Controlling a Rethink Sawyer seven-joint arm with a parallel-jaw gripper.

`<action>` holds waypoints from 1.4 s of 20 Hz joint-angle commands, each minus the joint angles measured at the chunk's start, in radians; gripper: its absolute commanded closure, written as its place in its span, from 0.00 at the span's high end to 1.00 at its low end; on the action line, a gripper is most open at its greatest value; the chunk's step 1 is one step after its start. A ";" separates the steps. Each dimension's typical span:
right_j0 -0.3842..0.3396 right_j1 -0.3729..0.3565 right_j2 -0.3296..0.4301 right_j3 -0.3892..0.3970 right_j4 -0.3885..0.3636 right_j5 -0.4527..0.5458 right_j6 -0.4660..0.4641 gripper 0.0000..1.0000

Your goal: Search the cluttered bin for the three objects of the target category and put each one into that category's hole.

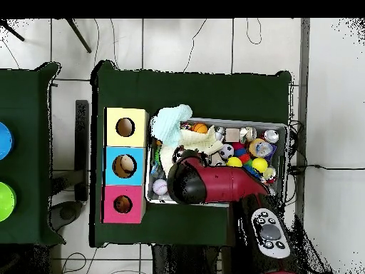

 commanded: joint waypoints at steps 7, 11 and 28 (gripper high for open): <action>-0.035 0.125 0.096 -0.125 -0.087 0.009 -0.045 1.00; -0.035 0.158 0.088 -0.143 -0.111 -0.002 -0.046 1.00; -0.072 0.095 0.049 -0.010 -0.161 0.062 -0.021 1.00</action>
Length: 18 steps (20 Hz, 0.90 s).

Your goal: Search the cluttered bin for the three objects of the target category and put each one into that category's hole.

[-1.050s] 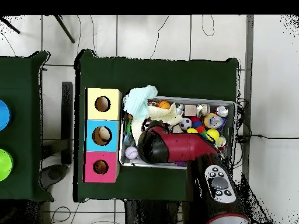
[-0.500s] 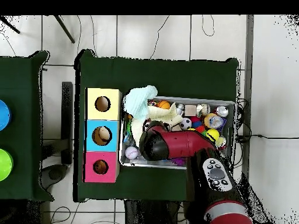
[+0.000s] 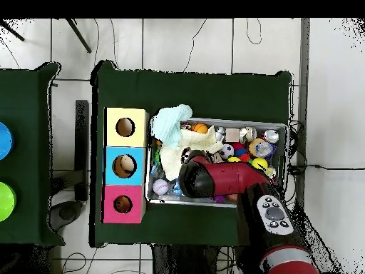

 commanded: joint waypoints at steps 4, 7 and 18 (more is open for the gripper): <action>0.031 -0.034 -0.029 0.062 -0.051 0.070 0.020 1.00; 0.068 0.007 -0.069 0.044 -0.052 0.046 0.050 1.00; 0.215 0.167 -0.185 -0.058 0.008 -0.049 0.145 1.00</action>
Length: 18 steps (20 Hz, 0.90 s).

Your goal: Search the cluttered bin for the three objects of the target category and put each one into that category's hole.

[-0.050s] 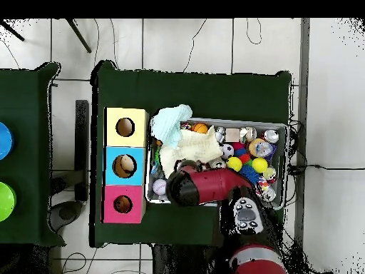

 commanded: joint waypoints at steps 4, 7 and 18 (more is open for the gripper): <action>0.059 0.155 -0.064 -0.077 0.015 -0.071 0.144 1.00; 0.071 0.172 -0.085 -0.076 0.021 -0.087 0.150 1.00; 0.080 0.201 -0.127 -0.060 0.047 -0.140 0.144 1.00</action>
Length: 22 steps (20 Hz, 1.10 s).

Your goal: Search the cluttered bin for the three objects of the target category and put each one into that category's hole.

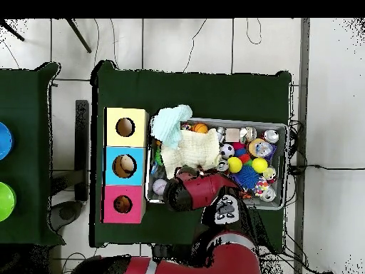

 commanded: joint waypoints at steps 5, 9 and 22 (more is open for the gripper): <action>-0.033 0.064 0.025 -0.001 0.045 -0.012 0.130 0.00; -0.066 0.004 0.064 0.033 0.046 0.029 0.105 0.00; -0.112 -0.333 0.167 0.245 0.122 0.255 0.060 0.00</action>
